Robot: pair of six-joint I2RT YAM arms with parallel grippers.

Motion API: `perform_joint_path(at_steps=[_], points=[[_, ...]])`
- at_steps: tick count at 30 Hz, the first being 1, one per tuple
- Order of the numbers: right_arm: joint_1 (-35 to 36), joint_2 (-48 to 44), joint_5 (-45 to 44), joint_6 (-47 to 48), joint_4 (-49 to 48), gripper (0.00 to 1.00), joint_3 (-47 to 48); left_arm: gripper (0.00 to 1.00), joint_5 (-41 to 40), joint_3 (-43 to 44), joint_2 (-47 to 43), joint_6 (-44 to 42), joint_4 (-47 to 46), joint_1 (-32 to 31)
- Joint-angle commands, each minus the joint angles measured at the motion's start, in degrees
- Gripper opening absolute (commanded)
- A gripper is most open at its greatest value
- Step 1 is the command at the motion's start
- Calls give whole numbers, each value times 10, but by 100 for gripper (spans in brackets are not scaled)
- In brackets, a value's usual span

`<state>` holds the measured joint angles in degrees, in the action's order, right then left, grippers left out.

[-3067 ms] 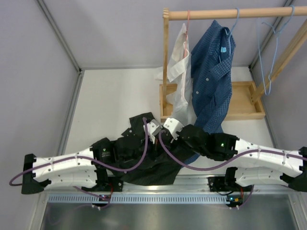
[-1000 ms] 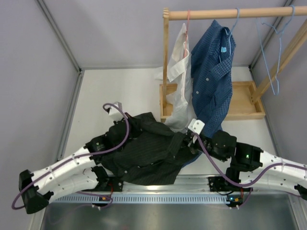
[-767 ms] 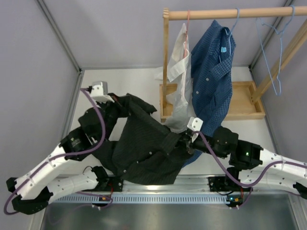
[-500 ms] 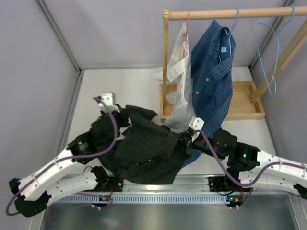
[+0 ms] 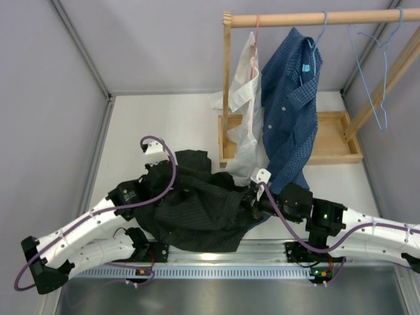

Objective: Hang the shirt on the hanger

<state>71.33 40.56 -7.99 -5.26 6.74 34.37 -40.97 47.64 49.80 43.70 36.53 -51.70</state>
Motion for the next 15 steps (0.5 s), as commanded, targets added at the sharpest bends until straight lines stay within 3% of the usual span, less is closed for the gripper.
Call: perform_joint_path(at_steps=[1, 3, 4, 6, 8, 15], points=[[-4, -17, 15, -11, -34, 2, -3, 7, 21, 40, -40, 19, 37, 4], [-4, -26, 18, -11, -34, 1, -12, 25, 26, 75, -51, 7, 75, 4], [-4, -36, 21, -12, -33, 0, -15, 49, 24, 88, -58, 4, 90, 4], [-3, -47, 34, -13, -30, 0, -18, 67, 8, 113, -65, -3, 129, 4], [-4, -64, 46, -10, -19, 0, -18, 79, -8, 139, -70, 2, 145, 4], [-4, -97, 105, 25, 12, 0, -11, 87, -19, 125, -10, 102, 124, 6]])
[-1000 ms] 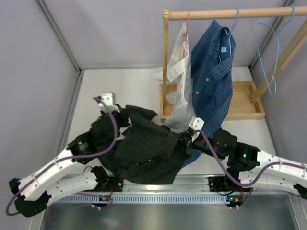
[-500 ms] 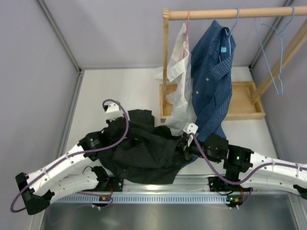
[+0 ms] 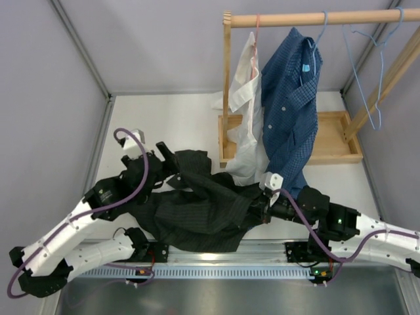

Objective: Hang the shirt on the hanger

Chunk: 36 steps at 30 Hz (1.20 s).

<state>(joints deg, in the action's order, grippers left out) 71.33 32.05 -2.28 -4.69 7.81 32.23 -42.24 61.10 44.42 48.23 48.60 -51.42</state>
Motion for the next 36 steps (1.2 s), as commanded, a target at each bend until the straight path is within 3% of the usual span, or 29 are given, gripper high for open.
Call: perform_joint_path(at_steps=[1, 4, 9, 16, 24, 26, 28, 30, 31, 32, 36], points=[[-4, -16, 59, 24, 6, 0, 13, 90, -3, -18, 53, 70, -8, 5], [-4, -29, 110, 35, 19, 0, 17, 95, 49, -46, 91, 88, -71, 52], [-4, -53, 114, 35, 36, 1, 13, 95, 305, -98, 149, 104, -169, 195], [-4, -53, 84, 34, 45, 5, 16, 96, 390, -199, 140, 209, -251, 200], [-4, -30, 74, 35, 49, 8, 29, 91, 449, -272, 146, 266, -318, 200], [-3, -30, 73, 37, 46, 8, 31, 82, 438, -289, 146, 267, -334, 200], [-4, -29, 74, 37, 43, 8, 33, 45, 424, -298, 147, 258, -356, 200], [-4, -30, 76, 37, 45, 8, 36, 22, 379, -290, 156, 243, -357, 211], [-3, -31, 76, 37, 47, 7, 38, 4, 368, -281, 159, 212, -357, 221], [-4, -33, 76, 36, 50, 6, 40, 0, 338, -267, 160, 197, -340, 227], [-4, -56, 76, 37, 60, 0, 46, 0, 219, -150, 148, 81, -265, 234]])
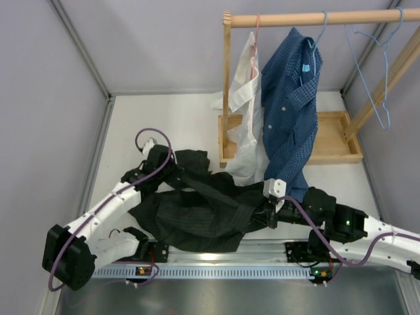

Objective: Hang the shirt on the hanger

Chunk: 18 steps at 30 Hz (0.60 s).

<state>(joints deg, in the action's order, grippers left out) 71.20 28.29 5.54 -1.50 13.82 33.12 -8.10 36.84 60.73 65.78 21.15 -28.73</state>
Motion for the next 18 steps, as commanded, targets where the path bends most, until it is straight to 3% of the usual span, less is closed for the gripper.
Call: perform_joint_path(at_steps=[1, 3, 4, 6, 7, 9, 11, 13, 16, 17, 18], points=[[-3, -20, -3, 5, -5, 0, 41, 0, -139, 156, -24, -176, 17, 6], [-3, -14, -5, 10, -21, 0, 51, 0, -221, 240, -23, -239, 82, 6], [-3, -4, -8, 31, -47, 0, 69, 0, -256, 342, -4, -291, 113, 7], [-3, 35, -20, 47, -70, 0, 99, 0, -320, 458, 28, -370, 199, 6], [-3, 50, -19, 51, -79, 0, 131, 0, -324, 565, 42, -402, 216, 1], [-3, 89, 2, 57, -107, 0, 155, 0, -332, 640, 67, -484, 222, -18], [-3, 104, 15, 54, -132, 0, 164, 0, -344, 704, 73, -503, 230, -60], [-2, 103, 15, 48, -159, 0, 139, 0, -345, 692, 71, -493, 244, -96], [-2, 72, -30, 30, -187, 0, 76, 0, -372, 543, 72, -445, 243, -138], [-2, 55, -54, 25, -173, 0, 62, 0, -376, 447, 77, -427, 244, -142], [-2, 45, -77, 20, -159, 0, 51, 0, -380, 399, 94, -370, 245, -142]])
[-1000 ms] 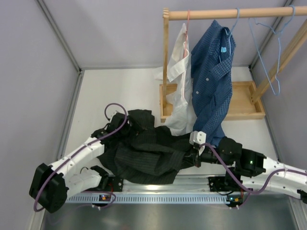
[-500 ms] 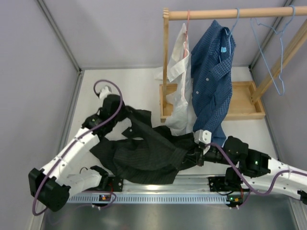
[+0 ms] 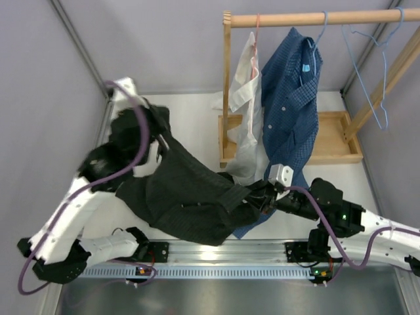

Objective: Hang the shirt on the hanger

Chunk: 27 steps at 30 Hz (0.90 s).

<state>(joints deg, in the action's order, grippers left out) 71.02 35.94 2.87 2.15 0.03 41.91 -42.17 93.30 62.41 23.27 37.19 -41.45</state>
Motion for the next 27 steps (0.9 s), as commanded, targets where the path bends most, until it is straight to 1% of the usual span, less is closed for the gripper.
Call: perform_joint_path(at_steps=[1, 2, 3, 4, 6, 7, 10, 15, 16, 17, 18, 20, 21, 23, 24, 27], points=[[0, -41, -65, -37, -6, 0, -56, 0, -49, -209, 88, 96, 95, -12], [0, -61, -92, -46, 8, 0, -67, 0, -56, -249, 99, 133, 101, -6], [0, -71, -100, -54, 35, 0, -79, 0, -49, -314, 111, 199, 104, 4], [0, -80, -103, -74, 41, 0, -105, 0, -36, -340, 130, 223, 103, 32], [0, -90, -98, -88, 44, 0, -132, 0, -15, -382, 144, 264, 99, 65], [0, -89, -97, -98, 44, 0, -150, 0, -11, -385, 148, 267, 98, 92], [0, -76, -101, -105, 21, 0, -176, 0, 4, -376, 122, 267, 94, 116], [0, -36, -117, -95, -26, 0, -186, 1, 25, -339, 72, 234, 91, 128], [0, -27, -118, -88, -26, 0, -175, 4, 40, -332, 63, 226, 92, 129], [0, -18, -130, -86, -22, 1, -167, 10, 52, -319, 41, 218, 91, 129], [0, 2, -139, -85, -19, 1, -159, 27, 67, -313, 29, 202, 91, 129], [0, 34, -180, -89, -2, 1, -128, 45, 108, -298, 3, 185, 91, 128], [0, 46, -196, -94, 8, 0, -100, 60, 119, -291, -20, 170, 91, 128], [0, 88, -223, -107, 37, 0, -69, 76, 154, -276, -37, 153, 97, 128], [0, 103, -226, -113, 57, 0, -55, 77, 165, -256, -50, 147, 100, 128], [0, 157, -236, -144, 105, 0, 26, 65, 245, -226, -69, 147, 104, 127]])
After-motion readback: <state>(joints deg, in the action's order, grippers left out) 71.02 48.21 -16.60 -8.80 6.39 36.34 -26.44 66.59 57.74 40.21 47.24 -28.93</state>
